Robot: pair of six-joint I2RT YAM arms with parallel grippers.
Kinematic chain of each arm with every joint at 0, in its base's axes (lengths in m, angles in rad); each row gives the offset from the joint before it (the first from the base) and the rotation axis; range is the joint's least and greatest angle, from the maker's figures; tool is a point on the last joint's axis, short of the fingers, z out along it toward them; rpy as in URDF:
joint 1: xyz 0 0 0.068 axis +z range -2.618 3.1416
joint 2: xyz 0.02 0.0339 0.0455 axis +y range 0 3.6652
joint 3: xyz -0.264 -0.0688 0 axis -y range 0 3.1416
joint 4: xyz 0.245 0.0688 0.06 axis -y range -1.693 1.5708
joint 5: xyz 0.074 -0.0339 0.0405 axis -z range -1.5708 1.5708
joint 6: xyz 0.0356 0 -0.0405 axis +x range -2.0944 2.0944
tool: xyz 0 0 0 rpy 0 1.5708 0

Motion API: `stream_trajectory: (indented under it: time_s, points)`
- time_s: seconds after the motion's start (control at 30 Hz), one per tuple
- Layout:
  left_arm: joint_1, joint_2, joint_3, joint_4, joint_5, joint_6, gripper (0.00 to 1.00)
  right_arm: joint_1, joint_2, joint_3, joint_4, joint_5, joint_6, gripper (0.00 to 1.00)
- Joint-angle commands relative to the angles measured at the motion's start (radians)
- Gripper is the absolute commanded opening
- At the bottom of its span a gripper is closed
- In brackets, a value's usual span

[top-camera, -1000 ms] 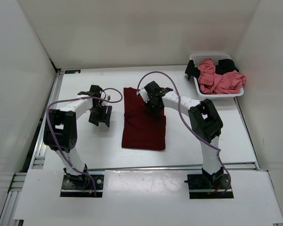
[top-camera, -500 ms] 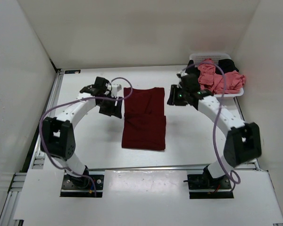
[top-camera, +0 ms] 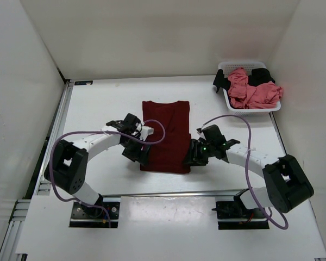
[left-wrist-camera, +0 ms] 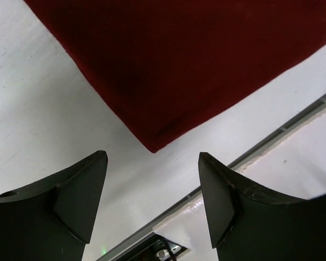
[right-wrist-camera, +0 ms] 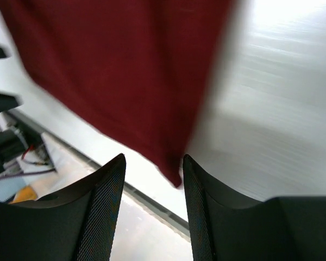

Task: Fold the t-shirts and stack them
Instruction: Grab one side of the 2/3 rectangular tshirt with both arms

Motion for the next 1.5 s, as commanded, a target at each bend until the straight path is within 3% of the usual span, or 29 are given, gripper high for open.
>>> stream_trajectory:
  time_s: [0.0,0.23,0.53,0.67,0.73,0.83,0.87,0.97,1.2,1.33,1.47]
  points:
    - [-0.001,-0.003,-0.033,0.046,-0.003,0.004,0.79,0.03,0.015,0.016,0.121,-0.067,0.043,0.51]
    - [-0.044,0.037,-0.044,0.092,-0.027,0.004,0.75,0.039,0.051,-0.029,0.144,-0.036,0.053,0.51]
    - [-0.044,0.091,-0.035,0.092,-0.006,0.004,0.47,0.039,0.032,-0.086,0.103,-0.008,0.053,0.52]
    - [-0.044,0.1,-0.015,0.092,-0.006,0.004,0.28,0.039,0.031,-0.086,0.103,-0.008,0.044,0.52]
    - [-0.044,0.1,-0.015,0.092,0.004,0.004,0.22,0.039,0.054,-0.086,0.103,-0.008,0.044,0.5]
    - [-0.044,0.11,-0.004,0.092,0.004,0.004,0.11,0.039,0.065,-0.095,0.103,-0.017,0.044,0.37]
    - [-0.044,0.11,-0.004,0.092,0.004,0.004,0.11,0.039,0.065,-0.095,0.103,-0.018,0.044,0.33]
    - [-0.044,0.101,-0.004,0.092,0.004,0.004,0.11,0.039,0.053,-0.104,0.103,-0.027,0.044,0.33]
    - [-0.056,0.06,0.005,0.022,-0.021,0.004,0.11,0.039,0.012,-0.102,0.08,-0.048,0.044,0.08]
    - [-0.095,0.038,0.072,-0.186,-0.093,0.004,0.11,0.079,-0.082,-0.04,-0.073,-0.025,0.019,0.01]
    - [-0.174,-0.014,0.123,-0.355,-0.2,0.004,0.11,0.129,-0.191,-0.004,-0.225,-0.004,0.022,0.0]
